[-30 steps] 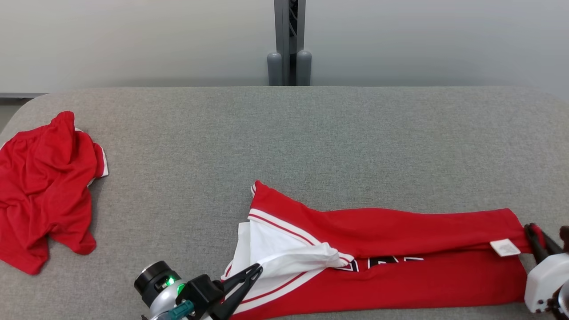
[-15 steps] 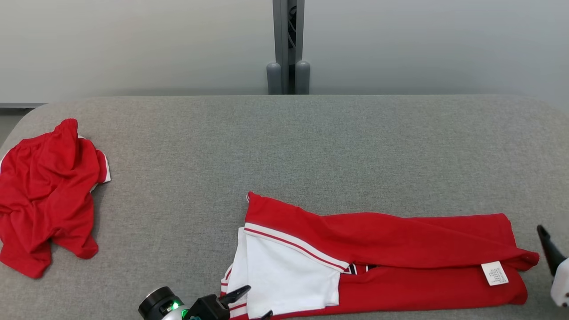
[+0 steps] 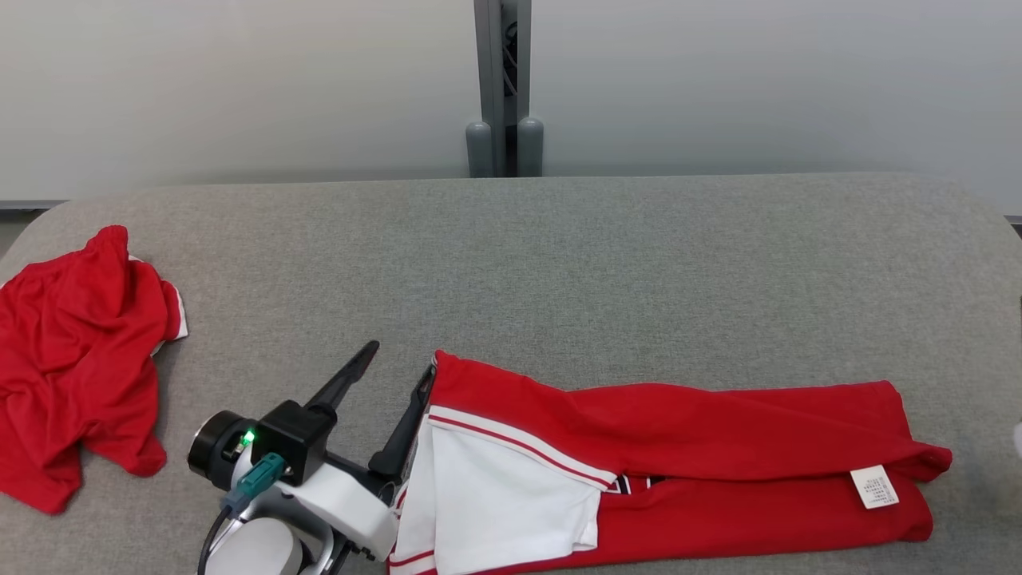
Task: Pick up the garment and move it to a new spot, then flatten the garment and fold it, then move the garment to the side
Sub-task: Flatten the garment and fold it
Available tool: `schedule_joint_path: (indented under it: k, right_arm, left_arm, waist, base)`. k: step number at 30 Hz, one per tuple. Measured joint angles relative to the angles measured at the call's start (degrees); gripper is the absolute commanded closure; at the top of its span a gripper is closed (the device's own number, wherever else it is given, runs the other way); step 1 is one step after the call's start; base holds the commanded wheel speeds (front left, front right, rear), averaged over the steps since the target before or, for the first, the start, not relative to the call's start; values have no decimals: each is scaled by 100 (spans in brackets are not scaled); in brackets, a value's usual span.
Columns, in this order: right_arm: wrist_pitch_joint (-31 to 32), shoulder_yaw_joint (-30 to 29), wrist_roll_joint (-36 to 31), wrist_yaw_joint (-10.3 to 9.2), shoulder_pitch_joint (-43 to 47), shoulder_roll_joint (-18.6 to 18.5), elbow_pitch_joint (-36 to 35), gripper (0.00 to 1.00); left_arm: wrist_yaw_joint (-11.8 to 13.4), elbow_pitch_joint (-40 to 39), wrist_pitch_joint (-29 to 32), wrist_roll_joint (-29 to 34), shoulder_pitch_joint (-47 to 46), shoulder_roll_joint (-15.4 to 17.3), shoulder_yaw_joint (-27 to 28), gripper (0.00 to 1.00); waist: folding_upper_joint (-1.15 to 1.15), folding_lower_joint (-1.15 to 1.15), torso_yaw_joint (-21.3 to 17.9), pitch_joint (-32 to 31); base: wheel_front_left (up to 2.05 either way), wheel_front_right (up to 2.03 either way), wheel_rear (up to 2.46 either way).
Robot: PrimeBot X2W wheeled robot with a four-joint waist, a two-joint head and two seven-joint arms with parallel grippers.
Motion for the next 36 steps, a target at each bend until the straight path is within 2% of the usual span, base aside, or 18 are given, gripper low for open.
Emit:
schedule_joint_path:
  k: [5, 10, 14, 18, 20, 27, 30, 36]
  right_arm:
    - [0, -749, -365, 0, 589, 659, -782, 0]
    - [0, -1017, -450, 0, 1081, 1244, -1120, 0]
    - [0, -1015, -424, 0, 1291, 1481, -1177, 0]
    - [0, -998, -376, 0, 1368, 1564, -1172, 0]
    - [0, -898, -367, 0, 1371, 1581, -1145, 0]
    - [0, -828, -252, 0, 1366, 1558, -1027, 0]
    - [0, -730, -151, 0, 1349, 1536, -675, 0]
    - [33, -654, 940, 0, 1006, 1653, 124, 0]
  left_arm:
    - [358, 197, -154, 70, -108, -439, 515, 0]
    - [454, -118, -165, 465, 59, -907, 1352, 0]
    - [383, -263, -166, 821, 359, -1289, 2017, 0]
    - [241, -331, -166, 1105, 544, -1482, 2379, 0]
    - [68, -345, -166, 1319, 704, -1608, 2616, 0]
    - [-210, -315, -166, 1589, 742, -1725, 2840, 0]
    - [-280, -311, -166, 1648, 742, -1730, 2874, 0]
    - [-331, -270, -166, 1603, 727, -1740, 2775, 0]
  waist:
    - [0, 0, -81, -11]
    - [0, 0, -183, 21]
    - [0, 0, -264, 62]
    - [0, 0, -313, 91]
    - [0, 0, -346, 117]
    - [0, 0, -321, 153]
    - [0, 0, -278, 180]
    - [0, 0, -149, 326]
  base:
    - [0, 0, 0]
    - [0, 0, 0]
    - [0, 0, 0]
    - [0, 0, 0]
    - [0, 0, 0]
    - [0, 0, 0]
    - [0, 0, 0]
    - [0, 0, 0]
